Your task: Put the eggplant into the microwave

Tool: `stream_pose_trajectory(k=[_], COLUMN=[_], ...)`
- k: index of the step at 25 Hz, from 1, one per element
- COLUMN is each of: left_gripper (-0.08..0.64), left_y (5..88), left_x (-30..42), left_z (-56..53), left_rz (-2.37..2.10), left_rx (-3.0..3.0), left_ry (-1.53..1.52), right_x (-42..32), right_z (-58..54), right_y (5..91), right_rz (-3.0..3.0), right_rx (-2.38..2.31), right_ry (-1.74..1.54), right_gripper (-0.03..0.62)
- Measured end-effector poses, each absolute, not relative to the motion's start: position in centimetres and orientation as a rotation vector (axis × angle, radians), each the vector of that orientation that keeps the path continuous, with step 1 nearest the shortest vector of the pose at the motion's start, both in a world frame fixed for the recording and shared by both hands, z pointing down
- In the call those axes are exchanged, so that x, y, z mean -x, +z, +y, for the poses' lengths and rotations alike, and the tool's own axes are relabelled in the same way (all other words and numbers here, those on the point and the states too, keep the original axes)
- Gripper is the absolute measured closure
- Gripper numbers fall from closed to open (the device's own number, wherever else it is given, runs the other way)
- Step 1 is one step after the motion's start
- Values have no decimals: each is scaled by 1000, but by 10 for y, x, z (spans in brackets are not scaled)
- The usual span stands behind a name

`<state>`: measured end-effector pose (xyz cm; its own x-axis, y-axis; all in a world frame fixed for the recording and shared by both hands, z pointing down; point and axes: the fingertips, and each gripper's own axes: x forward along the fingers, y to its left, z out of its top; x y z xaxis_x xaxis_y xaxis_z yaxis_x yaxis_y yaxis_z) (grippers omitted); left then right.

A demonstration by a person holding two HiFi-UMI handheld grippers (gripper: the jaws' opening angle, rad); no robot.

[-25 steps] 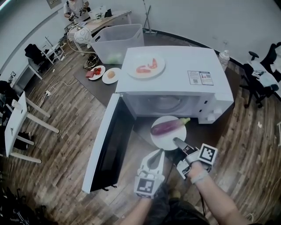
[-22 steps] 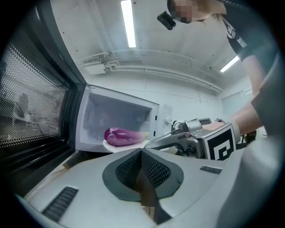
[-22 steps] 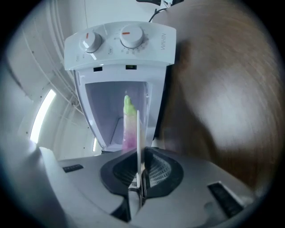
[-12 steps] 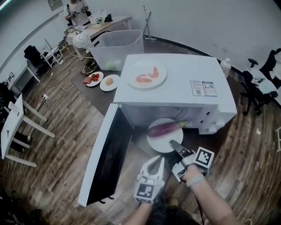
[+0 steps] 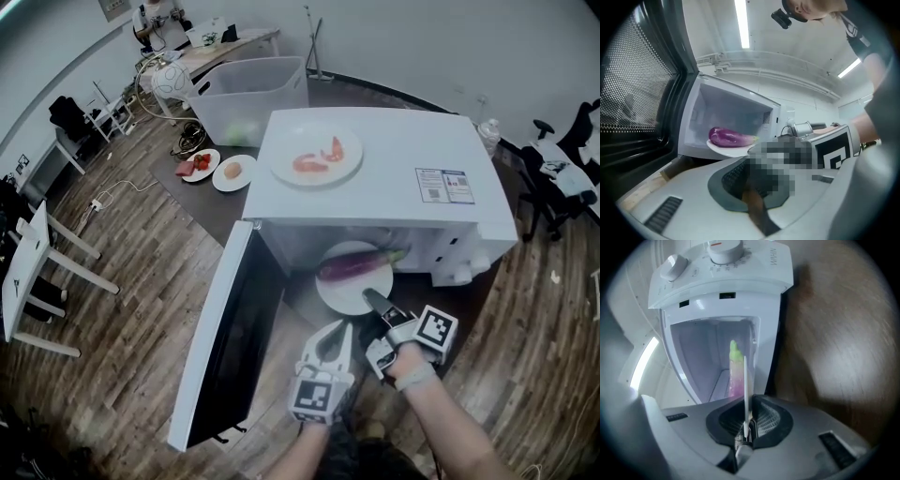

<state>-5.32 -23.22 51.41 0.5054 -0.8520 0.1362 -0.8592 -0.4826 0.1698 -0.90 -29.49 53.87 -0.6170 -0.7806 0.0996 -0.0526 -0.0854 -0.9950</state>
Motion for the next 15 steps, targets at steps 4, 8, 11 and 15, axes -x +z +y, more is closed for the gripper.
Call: stream_pose_trajectory(k=[4, 8, 11, 15], left_gripper=[558, 558, 558, 560], left_y=[512, 511, 510, 509], left_x=[54, 51, 50, 49], left_z=[-241, -249, -255, -262], left_rz=[-1464, -1460, -1460, -1457], left_rx=[-2543, -2556, -2557, -2545], left_ry=[37, 30, 21, -2], right_x=[11, 12, 13, 14], right_z=[-304, -308, -313, -318], right_y=[539, 540, 539, 538], right_rz=[1648, 1651, 1653, 1649], right_rx=[914, 925, 923, 919], right_ry=[-1747, -1743, -1735, -1730], right_gripper=[571, 571, 571, 571])
